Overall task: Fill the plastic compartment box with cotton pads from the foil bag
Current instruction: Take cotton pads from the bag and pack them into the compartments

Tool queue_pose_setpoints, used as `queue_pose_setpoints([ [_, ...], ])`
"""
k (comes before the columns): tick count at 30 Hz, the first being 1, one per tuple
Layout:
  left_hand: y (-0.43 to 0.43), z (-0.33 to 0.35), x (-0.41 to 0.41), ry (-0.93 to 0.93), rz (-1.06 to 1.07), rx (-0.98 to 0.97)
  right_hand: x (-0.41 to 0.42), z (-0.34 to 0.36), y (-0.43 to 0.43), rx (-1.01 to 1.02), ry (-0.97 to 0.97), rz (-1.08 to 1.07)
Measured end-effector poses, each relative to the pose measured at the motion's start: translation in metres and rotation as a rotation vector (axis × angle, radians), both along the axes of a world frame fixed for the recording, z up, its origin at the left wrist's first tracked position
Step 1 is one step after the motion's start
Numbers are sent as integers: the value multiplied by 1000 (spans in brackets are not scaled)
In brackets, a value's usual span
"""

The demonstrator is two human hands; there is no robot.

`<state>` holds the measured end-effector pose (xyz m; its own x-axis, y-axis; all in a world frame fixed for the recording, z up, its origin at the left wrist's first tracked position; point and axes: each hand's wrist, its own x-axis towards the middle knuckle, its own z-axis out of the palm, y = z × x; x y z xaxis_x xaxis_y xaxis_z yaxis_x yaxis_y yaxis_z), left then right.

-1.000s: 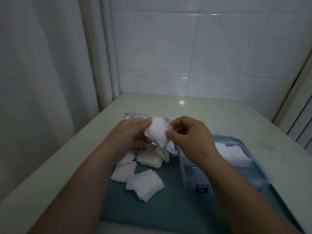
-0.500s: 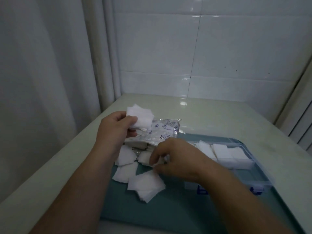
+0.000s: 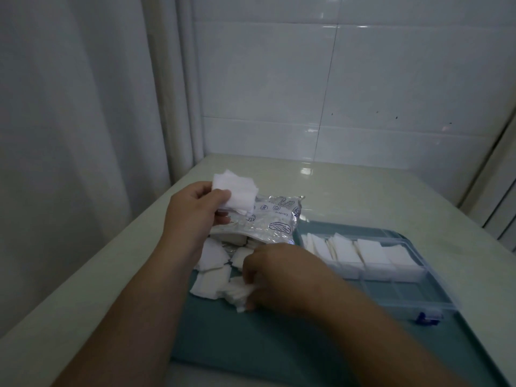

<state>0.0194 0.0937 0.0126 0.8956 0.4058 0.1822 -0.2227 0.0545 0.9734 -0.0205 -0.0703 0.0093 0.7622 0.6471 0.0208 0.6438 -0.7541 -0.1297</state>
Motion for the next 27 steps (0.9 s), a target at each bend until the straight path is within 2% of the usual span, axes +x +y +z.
queue_pose_setpoints([
  [11, -1, 0, 0, 5, -7, 6, 6, -4, -5, 32, 152, 32],
  [20, -1, -1, -1, 20, -22, 17, 1, 0, -5, 75, 66, 29],
  [27, -2, 0, -1, 21, -28, 28, 5, 0, -5, 42, 111, 47],
])
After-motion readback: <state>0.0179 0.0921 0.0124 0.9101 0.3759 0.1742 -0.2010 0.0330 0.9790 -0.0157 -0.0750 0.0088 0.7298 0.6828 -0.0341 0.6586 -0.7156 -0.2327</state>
